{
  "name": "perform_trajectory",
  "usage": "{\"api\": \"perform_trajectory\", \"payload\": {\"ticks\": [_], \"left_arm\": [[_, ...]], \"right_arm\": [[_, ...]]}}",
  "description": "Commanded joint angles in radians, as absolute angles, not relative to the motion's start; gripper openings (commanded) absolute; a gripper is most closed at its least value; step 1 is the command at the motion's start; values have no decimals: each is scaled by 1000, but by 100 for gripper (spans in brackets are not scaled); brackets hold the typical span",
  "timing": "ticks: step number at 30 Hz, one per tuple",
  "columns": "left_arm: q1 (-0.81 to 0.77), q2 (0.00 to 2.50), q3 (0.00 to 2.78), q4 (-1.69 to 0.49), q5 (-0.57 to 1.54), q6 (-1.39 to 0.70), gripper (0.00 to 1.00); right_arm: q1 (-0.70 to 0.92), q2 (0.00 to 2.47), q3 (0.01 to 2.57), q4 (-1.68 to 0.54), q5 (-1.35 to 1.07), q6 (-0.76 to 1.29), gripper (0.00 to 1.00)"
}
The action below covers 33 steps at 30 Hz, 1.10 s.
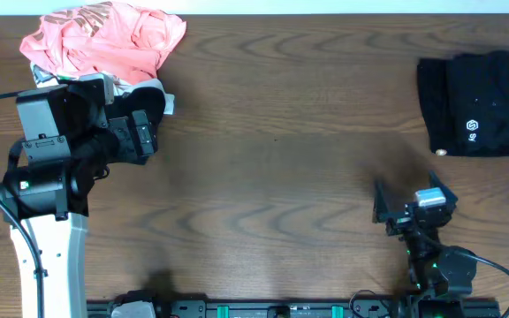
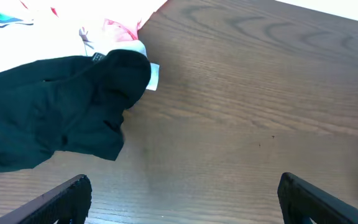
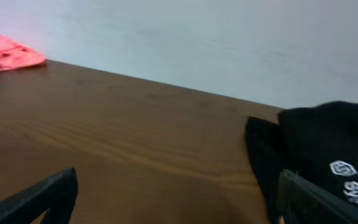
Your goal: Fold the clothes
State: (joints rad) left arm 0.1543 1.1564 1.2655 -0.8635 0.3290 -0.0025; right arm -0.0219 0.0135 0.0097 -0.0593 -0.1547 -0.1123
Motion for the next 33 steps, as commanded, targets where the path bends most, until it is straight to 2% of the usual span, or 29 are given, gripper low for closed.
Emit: {"api": "perform_trajectory", "payload": {"ticks": [1,33], "left_arm": [[156,1156,1273,-863,320,3,96],[156,1156,1273,-863,320,3,96]], "right_arm": [[-21,5,5,-64,-116,-102,99],[-6,5,5,-63,-131,-79,99]]}}
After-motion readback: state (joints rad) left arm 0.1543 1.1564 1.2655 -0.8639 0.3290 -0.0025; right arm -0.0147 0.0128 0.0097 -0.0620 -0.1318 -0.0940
